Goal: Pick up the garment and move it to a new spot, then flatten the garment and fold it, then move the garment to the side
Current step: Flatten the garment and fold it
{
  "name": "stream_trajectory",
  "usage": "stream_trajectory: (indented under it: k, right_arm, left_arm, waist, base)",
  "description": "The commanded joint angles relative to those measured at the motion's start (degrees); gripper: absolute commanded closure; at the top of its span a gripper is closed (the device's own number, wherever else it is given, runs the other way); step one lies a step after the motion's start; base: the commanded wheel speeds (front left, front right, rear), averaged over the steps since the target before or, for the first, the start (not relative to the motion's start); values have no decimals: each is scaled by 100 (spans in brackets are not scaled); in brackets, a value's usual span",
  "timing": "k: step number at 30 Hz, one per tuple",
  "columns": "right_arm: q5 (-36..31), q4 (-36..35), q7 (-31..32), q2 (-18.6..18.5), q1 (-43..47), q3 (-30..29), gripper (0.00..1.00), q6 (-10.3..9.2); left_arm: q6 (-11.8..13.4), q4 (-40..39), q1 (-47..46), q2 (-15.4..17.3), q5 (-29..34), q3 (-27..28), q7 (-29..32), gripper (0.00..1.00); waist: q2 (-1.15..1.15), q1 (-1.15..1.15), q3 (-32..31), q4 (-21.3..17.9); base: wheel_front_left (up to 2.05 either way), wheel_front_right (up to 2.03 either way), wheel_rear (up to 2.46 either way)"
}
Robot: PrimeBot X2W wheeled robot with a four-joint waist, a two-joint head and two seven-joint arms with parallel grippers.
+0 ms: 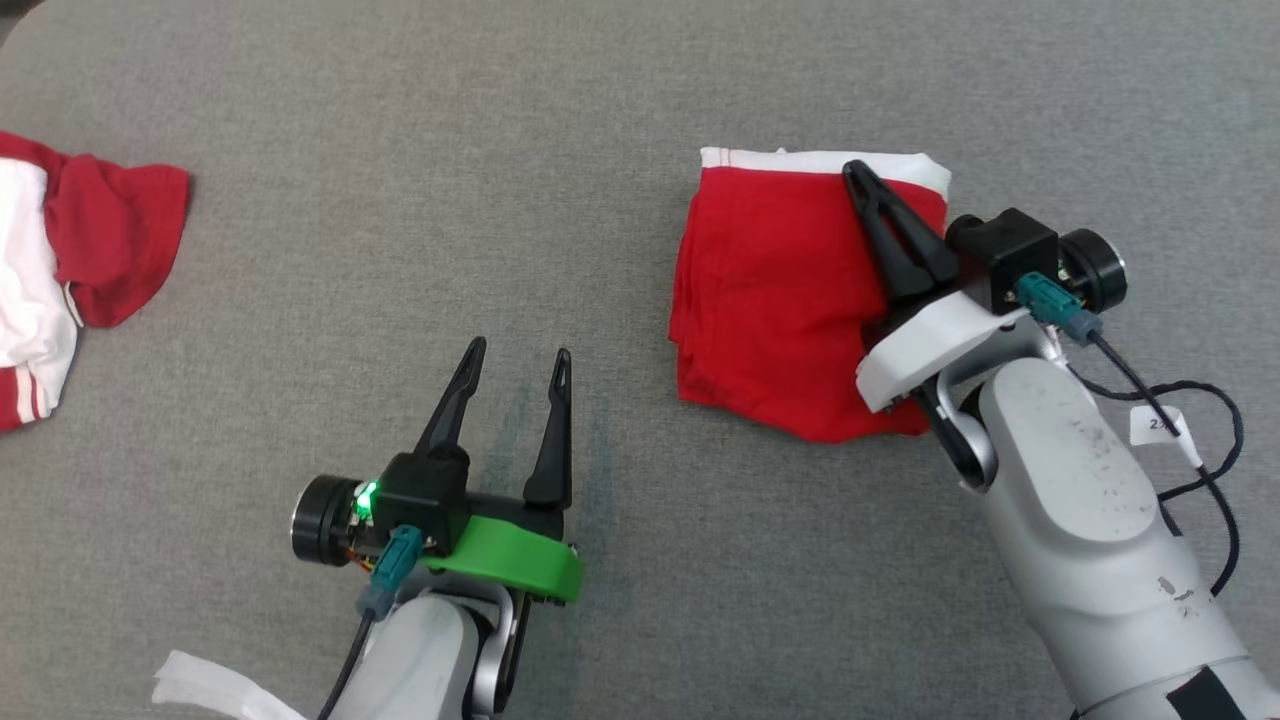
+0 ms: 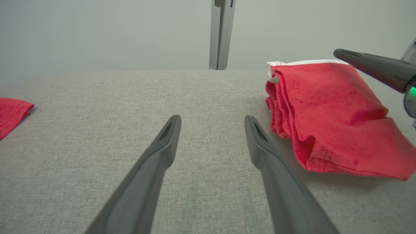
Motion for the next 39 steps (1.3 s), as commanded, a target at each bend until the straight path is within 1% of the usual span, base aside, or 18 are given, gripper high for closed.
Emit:
stream_trajectory:
  k: [1,6,10,16,21,26,31,35,38,39]
  right_arm:
    - [-127,62,0,-40,-127,-123,100,-9]
    - [-759,403,1,-45,-375,-659,100,-9]
    - [-1157,598,1,-109,-472,-947,100,-9]
    - [-1428,664,3,-100,-371,-1132,100,-9]
    - [-1497,767,10,-80,-282,-1169,100,-9]
    - [-1286,598,9,-34,-182,-1100,100,-8]
    - [-908,162,2,-31,-51,-1077,100,-8]
    - [-427,-217,1,-31,281,-1048,100,-8]
    - [-150,-370,1,-32,578,-1092,100,-8]
    - [-94,-409,1,-30,674,-1128,89,-8]
  left_arm:
    - [52,-52,-174,26,-46,-56,5,0]
    - [131,-170,-369,25,-228,-267,5,0]
    - [172,-231,-403,25,-304,-364,5,0]
    - [185,-268,-349,25,-343,-391,6,0]
    - [199,-277,-403,25,-384,-408,5,0]
    - [171,-198,-362,27,-366,-364,6,0]
    - [89,-84,-195,28,-204,-189,5,0]
    - [19,12,-34,29,-82,31,5,0]
    - [3,64,130,28,17,236,5,0]
    - [-11,80,188,29,40,291,6,0]
  waist:
    - [0,0,412,399]
    - [0,0,729,680]
    - [0,0,906,822]
    - [0,0,1021,891]
    - [0,0,1016,871]
    - [0,0,795,739]
    - [0,0,380,507]
    - [0,0,-38,235]
    - [0,0,-321,0]
    - [0,0,-392,-67]
  base:
    - [0,0,0]
    - [0,0,0]
    - [0,0,0]
    - [0,0,0]
    - [0,0,0]
    - [0,0,0]
    - [0,0,0]
    - [0,0,0]
    - [0,0,0]
    - [0,0,0]
